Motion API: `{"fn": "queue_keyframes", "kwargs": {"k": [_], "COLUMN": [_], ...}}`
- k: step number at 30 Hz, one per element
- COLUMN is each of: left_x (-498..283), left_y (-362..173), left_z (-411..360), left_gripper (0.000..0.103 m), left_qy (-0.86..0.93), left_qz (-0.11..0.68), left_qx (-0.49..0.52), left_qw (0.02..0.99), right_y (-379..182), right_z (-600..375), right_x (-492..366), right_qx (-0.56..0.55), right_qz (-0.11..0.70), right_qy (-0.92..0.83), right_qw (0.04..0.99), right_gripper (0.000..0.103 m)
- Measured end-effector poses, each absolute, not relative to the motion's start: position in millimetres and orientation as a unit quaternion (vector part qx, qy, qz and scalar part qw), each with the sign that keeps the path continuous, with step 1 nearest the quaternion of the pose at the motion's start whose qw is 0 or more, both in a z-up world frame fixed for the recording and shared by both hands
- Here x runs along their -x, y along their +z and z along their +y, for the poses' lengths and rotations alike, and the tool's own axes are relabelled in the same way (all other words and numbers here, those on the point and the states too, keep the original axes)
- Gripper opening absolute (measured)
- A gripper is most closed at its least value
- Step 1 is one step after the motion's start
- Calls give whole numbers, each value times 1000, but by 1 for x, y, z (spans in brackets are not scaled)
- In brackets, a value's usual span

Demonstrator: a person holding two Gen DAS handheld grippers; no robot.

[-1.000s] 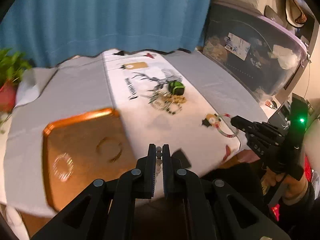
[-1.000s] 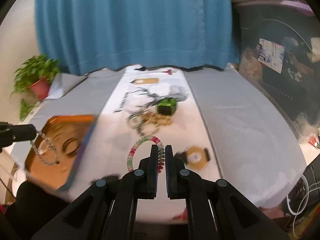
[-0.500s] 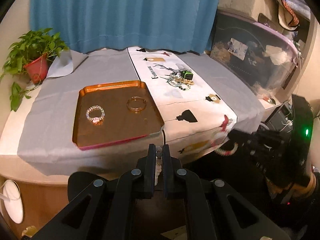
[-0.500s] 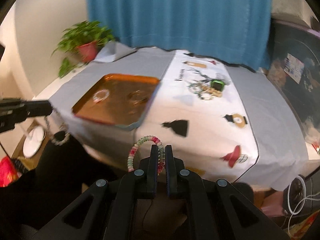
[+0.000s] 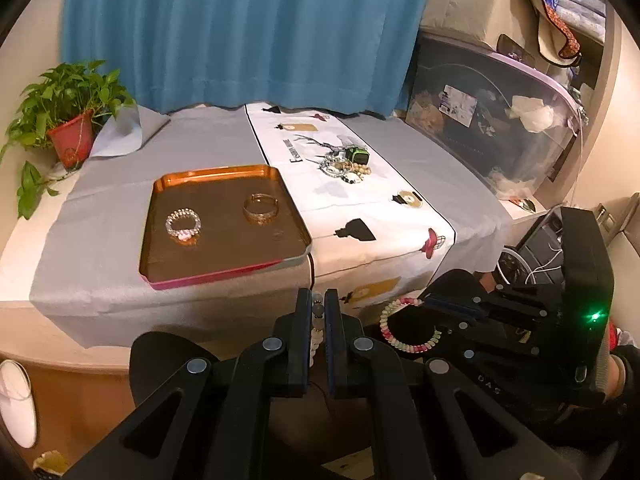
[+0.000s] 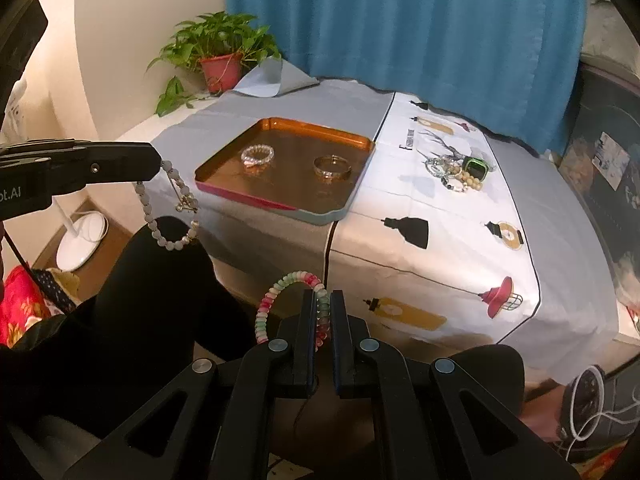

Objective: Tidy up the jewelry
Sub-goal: 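Carry both held bracelets over the tray with the left and right tools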

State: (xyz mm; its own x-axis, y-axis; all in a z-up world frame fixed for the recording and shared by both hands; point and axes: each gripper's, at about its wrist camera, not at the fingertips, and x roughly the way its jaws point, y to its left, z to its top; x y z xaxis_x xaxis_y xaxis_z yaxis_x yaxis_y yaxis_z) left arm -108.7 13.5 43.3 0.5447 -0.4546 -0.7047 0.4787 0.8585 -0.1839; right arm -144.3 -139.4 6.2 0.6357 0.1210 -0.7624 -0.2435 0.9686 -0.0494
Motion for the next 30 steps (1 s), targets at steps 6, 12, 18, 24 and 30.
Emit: {"fn": "queue_keyframes", "kwargs": {"k": [6, 12, 18, 24, 30], "left_x": [111, 107, 98, 83, 59], "left_y": [38, 36, 29, 24, 27], "left_z": [15, 23, 35, 46, 52], "left_gripper": [4, 4, 4, 4, 4], "left_qy": [-263, -255, -242, -231, -219], "left_qz": [398, 399, 406, 408, 398], "left_qx": [-15, -7, 4, 12, 16], "left_qw": [879, 881, 881, 883, 891], "right_y": [3, 0, -5, -5, -2], "right_z": [-137, -133, -130, -130, -124], "right_x": [143, 140, 131, 115, 91], "right_qx": [77, 81, 86, 87, 90], "right_qz": [421, 425, 433, 436, 432], "right_qy": [100, 99, 98, 90, 86], "right_qw": [898, 896, 892, 891, 893], "right_gripper": [7, 7, 7, 7, 7]}}
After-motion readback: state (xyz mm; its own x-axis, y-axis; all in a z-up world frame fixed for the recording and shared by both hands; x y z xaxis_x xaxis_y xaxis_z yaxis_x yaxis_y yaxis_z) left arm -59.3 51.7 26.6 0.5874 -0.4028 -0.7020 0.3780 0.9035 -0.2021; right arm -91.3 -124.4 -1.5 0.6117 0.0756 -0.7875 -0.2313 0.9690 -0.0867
